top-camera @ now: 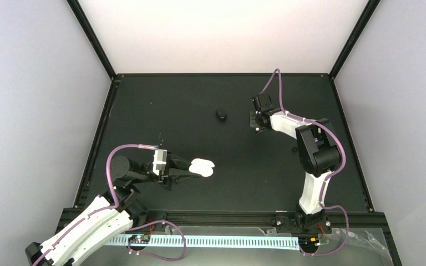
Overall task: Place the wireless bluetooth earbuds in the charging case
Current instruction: Pick up the earbud from the center of the board.
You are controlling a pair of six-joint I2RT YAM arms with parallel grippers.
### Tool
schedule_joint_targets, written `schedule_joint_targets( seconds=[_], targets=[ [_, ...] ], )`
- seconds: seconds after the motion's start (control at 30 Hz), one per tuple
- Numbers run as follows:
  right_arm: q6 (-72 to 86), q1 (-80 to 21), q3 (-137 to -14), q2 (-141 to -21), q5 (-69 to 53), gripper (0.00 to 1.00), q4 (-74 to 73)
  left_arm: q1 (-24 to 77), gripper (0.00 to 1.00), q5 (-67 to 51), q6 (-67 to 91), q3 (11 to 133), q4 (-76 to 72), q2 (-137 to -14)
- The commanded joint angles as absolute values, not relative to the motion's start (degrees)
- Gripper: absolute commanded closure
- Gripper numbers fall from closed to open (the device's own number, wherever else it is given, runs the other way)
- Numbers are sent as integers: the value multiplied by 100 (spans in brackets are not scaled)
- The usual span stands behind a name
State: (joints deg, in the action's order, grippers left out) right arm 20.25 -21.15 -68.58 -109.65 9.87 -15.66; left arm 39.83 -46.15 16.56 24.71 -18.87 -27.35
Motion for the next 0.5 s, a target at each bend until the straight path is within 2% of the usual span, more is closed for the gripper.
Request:
schedule_joint_targets(
  seconds=[0.0, 0.27, 0.37, 0.47],
  targets=[
    [2058, -2088, -6753, -10766, 1077, 99, -1600, 4015, 98, -4641, 1678, 2505, -1973, -2709],
    [2476, -2132, -6323, -9668, 383, 99, -1491, 4012, 98, -4626, 1658, 2505, -1954, -2687],
    [2620, -2203, -5686, -8782, -205, 99, -1092, 4008, 98, -4622, 1608, 2530, -1883, -2647],
    [2578, -2303, -4971, -7393, -900, 99, -659, 4009, 98, -4468, 1520, 2549, -1740, -2535]
  ],
)
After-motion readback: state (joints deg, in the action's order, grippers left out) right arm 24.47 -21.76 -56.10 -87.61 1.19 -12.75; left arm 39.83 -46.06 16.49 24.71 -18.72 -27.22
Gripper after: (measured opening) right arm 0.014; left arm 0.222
